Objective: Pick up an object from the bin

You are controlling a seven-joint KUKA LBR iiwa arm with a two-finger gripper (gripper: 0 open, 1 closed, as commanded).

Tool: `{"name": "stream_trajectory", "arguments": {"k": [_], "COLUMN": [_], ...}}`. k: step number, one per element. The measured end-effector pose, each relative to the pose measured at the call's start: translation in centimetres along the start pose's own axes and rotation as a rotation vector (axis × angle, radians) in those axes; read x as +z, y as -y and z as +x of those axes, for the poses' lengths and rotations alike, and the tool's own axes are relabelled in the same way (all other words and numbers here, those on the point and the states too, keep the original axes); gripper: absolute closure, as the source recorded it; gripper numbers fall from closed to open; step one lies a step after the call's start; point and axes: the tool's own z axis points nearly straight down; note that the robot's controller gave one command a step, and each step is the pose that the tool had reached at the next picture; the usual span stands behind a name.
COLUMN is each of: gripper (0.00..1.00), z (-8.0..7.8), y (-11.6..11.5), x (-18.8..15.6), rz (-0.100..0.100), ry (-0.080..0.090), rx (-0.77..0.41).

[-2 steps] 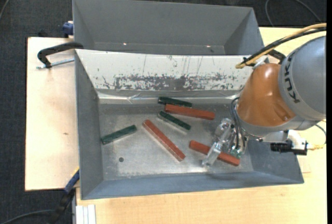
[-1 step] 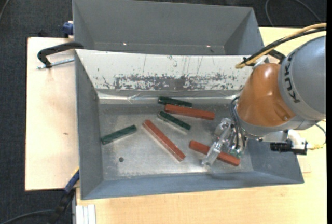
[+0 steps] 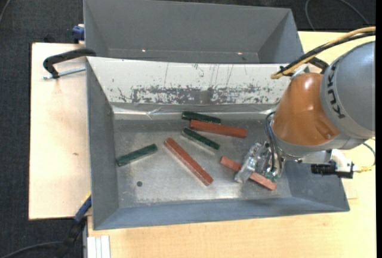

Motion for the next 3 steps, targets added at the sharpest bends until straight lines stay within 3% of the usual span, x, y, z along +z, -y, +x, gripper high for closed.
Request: {"name": "stream_trajectory", "arguments": {"k": [1, 2, 3], "gripper": [1.0, 1.0, 1.0], "z": [-0.1, -0.3, -0.4], "y": [-0.1, -0.2, -0.4], "x": [-0.3, -7.6, -11.9], "rz": [-0.001, -0.005, -0.005], "ry": [0.003, 0.011, 0.01], "rx": [-0.001, -0.003, -0.005]}}
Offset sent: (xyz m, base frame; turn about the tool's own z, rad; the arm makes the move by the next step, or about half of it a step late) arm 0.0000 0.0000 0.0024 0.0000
